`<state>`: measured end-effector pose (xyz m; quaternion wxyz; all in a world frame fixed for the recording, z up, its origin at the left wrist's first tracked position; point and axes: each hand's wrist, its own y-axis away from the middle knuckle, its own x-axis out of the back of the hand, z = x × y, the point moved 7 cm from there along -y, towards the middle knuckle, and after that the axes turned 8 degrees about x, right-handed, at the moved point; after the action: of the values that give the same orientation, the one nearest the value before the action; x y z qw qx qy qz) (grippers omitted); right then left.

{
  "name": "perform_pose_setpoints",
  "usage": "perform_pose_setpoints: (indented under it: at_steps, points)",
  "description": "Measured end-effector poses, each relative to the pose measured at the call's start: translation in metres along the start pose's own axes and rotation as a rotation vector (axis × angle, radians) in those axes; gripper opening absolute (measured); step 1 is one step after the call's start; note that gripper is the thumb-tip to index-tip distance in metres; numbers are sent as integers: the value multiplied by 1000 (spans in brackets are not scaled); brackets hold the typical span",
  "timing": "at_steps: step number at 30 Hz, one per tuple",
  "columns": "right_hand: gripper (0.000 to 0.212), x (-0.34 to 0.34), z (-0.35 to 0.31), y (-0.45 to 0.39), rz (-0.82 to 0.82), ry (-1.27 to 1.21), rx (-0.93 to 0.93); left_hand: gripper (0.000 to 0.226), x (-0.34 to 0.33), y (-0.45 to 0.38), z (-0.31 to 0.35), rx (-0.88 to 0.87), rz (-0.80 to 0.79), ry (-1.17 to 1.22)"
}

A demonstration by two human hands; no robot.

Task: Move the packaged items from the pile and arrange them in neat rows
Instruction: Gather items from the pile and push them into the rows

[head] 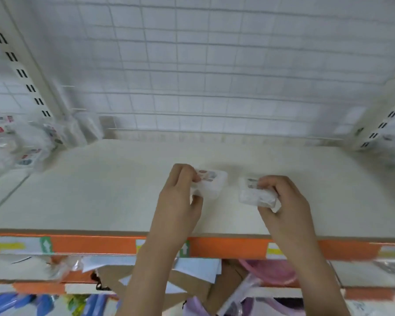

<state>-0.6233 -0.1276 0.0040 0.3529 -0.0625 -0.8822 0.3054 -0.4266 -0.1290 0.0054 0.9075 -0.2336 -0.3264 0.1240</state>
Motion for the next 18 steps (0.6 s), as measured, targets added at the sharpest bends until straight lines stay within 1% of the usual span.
perform_pose_setpoints:
  at_steps: [2,4,6,9,11,14,18]
  points:
    - [56,15,11,8,31,-2,36,39,-14,5,15,-7,7,25]
    - [62,23,22,13,46,-31,35,41,-22,5,25,-20,12,24]
    - [62,27,29,13,53,-56,45,45,-27,4,30,-41,21,12]
    - [48,30,33,7,72,-76,67,43,-32,-1,32,-58,43,-6]
    - [44,32,37,3,86,-80,63,43,-35,-7,31,-62,58,-2]
    - [47,36,48,-1,105,-83,66,42,-42,-13,33,-74,65,7]
    - [60,49,66,-2,94,-93,52,42,-60,-18,48,-100,69,5]
